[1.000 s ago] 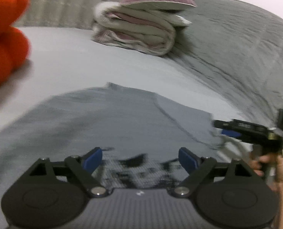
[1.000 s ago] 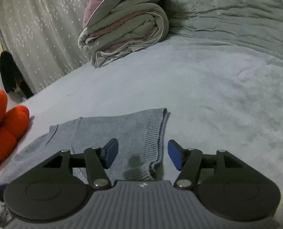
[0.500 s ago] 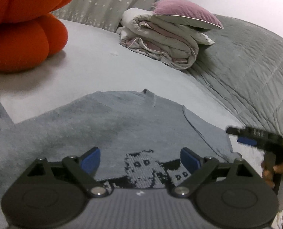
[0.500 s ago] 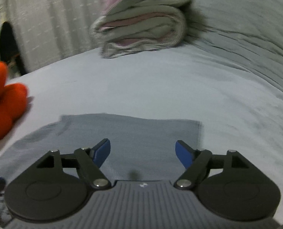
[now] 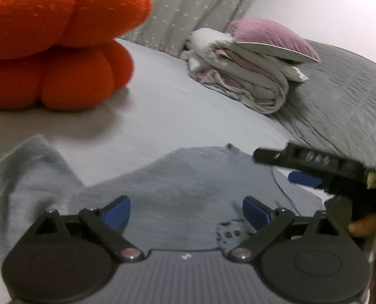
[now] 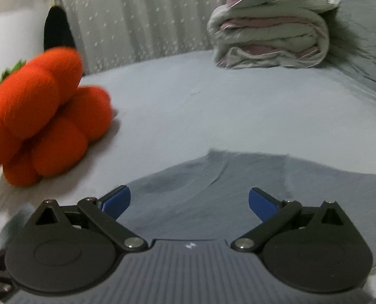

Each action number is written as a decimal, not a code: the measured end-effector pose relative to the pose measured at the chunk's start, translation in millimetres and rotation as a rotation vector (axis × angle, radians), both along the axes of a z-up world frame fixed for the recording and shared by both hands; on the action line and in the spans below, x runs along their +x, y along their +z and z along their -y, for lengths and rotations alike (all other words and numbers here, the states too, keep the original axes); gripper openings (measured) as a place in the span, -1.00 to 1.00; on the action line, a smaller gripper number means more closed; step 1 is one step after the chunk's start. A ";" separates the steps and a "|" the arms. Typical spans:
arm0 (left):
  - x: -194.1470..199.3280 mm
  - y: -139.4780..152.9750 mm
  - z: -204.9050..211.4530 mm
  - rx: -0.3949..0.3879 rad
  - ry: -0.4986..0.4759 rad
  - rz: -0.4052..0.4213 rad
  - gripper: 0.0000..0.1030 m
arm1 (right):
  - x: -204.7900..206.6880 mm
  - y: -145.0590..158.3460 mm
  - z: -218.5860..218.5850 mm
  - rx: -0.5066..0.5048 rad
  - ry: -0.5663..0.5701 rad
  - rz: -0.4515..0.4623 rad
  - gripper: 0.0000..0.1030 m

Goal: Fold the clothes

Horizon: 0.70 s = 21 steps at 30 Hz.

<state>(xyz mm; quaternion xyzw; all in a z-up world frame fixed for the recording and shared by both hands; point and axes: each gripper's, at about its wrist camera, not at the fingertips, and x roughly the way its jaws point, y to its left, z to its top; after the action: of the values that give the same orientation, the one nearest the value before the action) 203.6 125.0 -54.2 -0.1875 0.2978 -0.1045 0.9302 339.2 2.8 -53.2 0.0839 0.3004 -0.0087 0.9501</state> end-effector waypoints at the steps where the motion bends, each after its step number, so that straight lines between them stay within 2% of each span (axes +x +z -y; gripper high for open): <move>1: 0.1 0.0 -2.7 0.002 0.011 -0.002 0.86 | 1.4 -4.5 -6.1 -0.015 0.007 0.000 0.97; 8: -1.5 0.1 -16.1 0.040 0.085 -0.010 0.86 | 11.7 -46.1 -16.1 -0.021 0.033 -0.059 0.98; 14: -0.3 4.9 -14.0 0.121 0.156 -0.033 0.86 | 9.3 -48.0 -12.5 -0.033 0.049 -0.029 1.00; 17: -0.1 13.7 -9.9 0.177 0.158 -0.021 0.86 | 10.7 -49.5 -12.9 -0.035 0.056 -0.024 1.00; 21: 0.1 22.9 -17.4 0.303 0.183 -0.015 0.87 | 9.9 -50.0 -10.4 -0.014 0.061 -0.017 1.00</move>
<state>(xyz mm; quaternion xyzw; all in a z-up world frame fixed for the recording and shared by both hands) 203.7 142.4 -31.3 -0.0722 0.2988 0.0279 0.9512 349.1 13.2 -103.2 0.0678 0.3107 0.0177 0.9479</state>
